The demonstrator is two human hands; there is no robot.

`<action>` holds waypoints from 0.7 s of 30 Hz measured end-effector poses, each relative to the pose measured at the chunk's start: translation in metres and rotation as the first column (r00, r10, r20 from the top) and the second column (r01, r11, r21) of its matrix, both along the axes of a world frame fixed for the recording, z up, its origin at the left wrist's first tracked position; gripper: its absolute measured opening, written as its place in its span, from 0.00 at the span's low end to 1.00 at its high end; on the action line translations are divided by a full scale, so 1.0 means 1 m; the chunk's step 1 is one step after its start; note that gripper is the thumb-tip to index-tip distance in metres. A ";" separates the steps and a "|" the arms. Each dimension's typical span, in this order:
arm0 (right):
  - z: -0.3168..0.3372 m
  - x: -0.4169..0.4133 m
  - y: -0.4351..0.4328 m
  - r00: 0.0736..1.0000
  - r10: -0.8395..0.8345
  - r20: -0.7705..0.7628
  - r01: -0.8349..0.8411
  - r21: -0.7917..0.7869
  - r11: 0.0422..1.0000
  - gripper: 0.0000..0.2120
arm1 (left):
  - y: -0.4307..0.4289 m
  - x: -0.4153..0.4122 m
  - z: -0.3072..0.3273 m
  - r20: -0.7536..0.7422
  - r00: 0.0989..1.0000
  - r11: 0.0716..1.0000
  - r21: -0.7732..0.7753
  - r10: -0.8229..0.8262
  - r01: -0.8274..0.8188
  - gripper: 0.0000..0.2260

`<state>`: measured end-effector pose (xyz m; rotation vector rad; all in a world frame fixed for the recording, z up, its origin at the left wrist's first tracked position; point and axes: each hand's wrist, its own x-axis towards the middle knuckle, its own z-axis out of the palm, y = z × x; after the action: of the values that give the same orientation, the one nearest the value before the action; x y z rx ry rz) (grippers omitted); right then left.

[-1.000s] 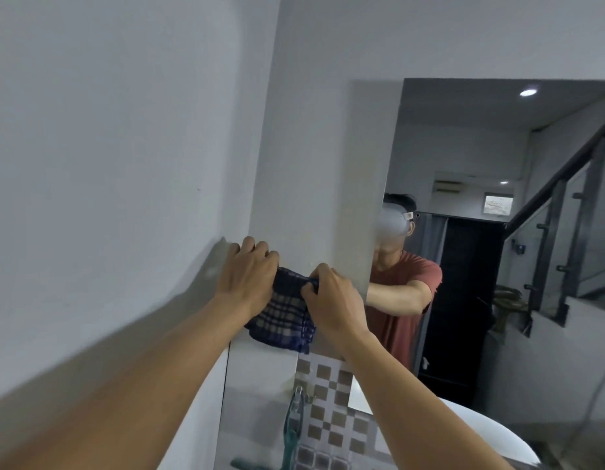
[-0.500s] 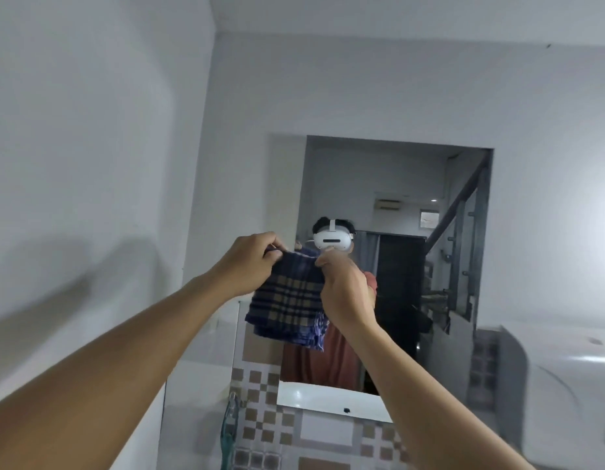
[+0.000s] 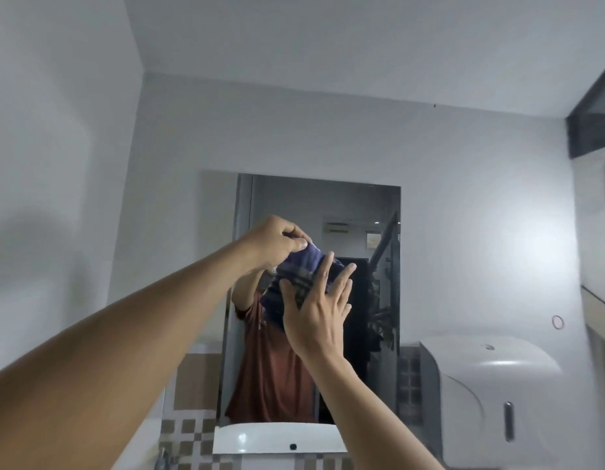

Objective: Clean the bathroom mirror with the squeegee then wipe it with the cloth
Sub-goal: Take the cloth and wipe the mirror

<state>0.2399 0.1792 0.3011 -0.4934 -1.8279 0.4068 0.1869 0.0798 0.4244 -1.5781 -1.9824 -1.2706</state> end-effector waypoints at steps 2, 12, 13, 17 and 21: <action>0.008 -0.009 0.011 0.997 0.006 -0.080 -0.002 0.048 0.999 0.36 | 0.004 -0.001 0.004 0.028 0.999 0.999 0.015 -0.044 0.044 0.07; 0.091 -0.057 0.056 0.981 -0.069 -0.183 0.108 0.214 0.971 0.33 | 0.015 -0.129 -0.023 -0.294 0.841 0.866 0.365 0.455 -0.341 0.15; 0.105 -0.064 0.060 0.979 -0.090 -0.182 0.134 0.246 0.960 0.34 | 0.016 -0.145 -0.035 -0.366 0.789 0.854 0.377 0.493 -0.358 0.16; 0.154 -0.099 0.070 0.971 -0.163 -0.174 0.216 0.347 0.913 0.38 | 0.026 -0.181 -0.080 -0.560 0.652 0.859 0.322 0.511 -0.397 0.28; 0.188 -0.129 0.069 0.965 -0.200 -0.169 0.254 0.410 0.876 0.38 | 0.047 -0.195 -0.106 -0.663 0.591 0.883 0.269 0.460 -0.385 0.34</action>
<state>0.1108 0.2485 0.4895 -0.3606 -1.6525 -0.1289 -0.0085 0.1265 0.3180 -1.1660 -1.5861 -0.4288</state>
